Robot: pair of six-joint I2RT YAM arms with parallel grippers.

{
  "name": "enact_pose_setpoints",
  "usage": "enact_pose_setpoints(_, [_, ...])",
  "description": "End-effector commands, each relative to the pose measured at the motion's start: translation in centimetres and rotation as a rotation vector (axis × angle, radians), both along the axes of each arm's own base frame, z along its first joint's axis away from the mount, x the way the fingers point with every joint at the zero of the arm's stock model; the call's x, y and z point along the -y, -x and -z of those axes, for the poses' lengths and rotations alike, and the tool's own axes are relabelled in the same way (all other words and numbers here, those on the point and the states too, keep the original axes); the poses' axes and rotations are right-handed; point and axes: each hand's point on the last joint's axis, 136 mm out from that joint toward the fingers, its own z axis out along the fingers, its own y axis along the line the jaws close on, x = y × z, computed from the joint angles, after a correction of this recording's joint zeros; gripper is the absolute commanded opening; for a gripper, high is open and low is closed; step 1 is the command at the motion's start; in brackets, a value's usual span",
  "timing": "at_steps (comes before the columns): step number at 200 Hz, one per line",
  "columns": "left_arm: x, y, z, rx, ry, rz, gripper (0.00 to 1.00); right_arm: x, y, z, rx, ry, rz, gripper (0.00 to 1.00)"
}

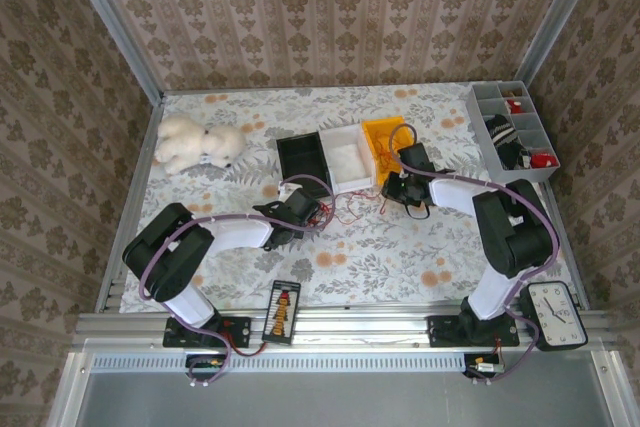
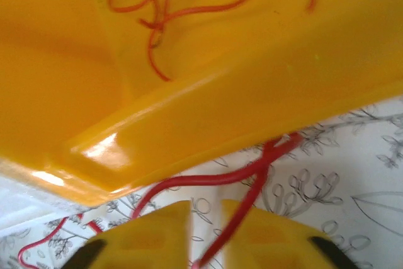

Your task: Untangle the cables

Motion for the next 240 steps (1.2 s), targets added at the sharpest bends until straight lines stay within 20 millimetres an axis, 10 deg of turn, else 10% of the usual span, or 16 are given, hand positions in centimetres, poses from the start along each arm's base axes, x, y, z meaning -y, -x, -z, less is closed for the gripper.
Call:
enact_pose_setpoints(1, [-0.8,1.3,1.1,-0.053,-0.049,0.012,0.00,2.2,0.8,0.6,-0.034,0.089,0.074,0.09])
enact_pose_setpoints(104, [-1.7,1.3,1.3,-0.065,-0.049,-0.027,0.00,18.0,4.9,-3.4,0.030,0.292,0.540,0.00])
enact_pose_setpoints(240, [-6.9,2.0,1.6,-0.105,-0.060,-0.267,0.00,26.2,8.6,-3.8,0.026,0.134,0.880,0.00])
